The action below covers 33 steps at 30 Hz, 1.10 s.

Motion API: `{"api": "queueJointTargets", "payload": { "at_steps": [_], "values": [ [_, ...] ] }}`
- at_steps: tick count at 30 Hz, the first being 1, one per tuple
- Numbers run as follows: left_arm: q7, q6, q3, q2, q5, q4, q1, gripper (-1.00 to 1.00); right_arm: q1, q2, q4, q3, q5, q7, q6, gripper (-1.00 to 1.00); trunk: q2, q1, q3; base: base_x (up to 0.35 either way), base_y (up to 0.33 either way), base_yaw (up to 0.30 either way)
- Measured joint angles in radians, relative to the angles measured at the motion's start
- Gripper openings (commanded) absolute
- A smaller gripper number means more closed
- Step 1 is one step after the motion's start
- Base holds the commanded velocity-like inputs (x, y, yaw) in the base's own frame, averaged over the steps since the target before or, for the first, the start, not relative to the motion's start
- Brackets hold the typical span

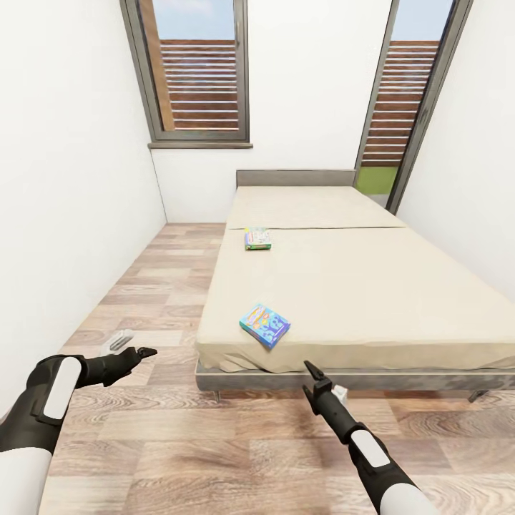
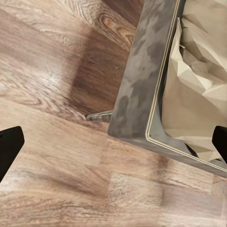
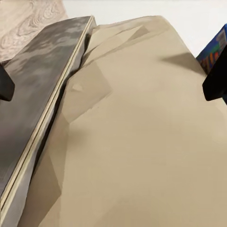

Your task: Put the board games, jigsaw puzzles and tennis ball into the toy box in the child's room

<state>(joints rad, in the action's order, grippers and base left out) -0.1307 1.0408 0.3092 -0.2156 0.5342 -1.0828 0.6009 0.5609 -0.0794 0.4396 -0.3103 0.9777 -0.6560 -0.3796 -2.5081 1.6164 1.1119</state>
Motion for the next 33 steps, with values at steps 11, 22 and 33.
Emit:
{"api": "queueJointTargets", "payload": {
  "at_steps": [11,22,33],
  "values": [
    [0.000,0.000,0.000,0.001,0.000,0.000,0.000,1.00,0.000,-0.001,0.001,0.001,-0.003,-0.082,-0.001,1.00,0.000,0.000,0.000,0.000,0.000,0.000],
    [0.000,0.000,0.000,0.002,0.000,0.000,0.000,1.00,0.000,-0.002,0.001,0.000,-0.095,-0.232,0.000,1.00,0.000,0.000,0.000,0.000,0.000,0.000],
    [0.000,0.000,0.000,0.002,0.000,0.000,0.000,1.00,0.000,-0.003,0.001,0.000,-0.131,-0.246,0.000,1.00,0.000,0.000,0.000,0.000,0.029,0.000]
  ]
}}
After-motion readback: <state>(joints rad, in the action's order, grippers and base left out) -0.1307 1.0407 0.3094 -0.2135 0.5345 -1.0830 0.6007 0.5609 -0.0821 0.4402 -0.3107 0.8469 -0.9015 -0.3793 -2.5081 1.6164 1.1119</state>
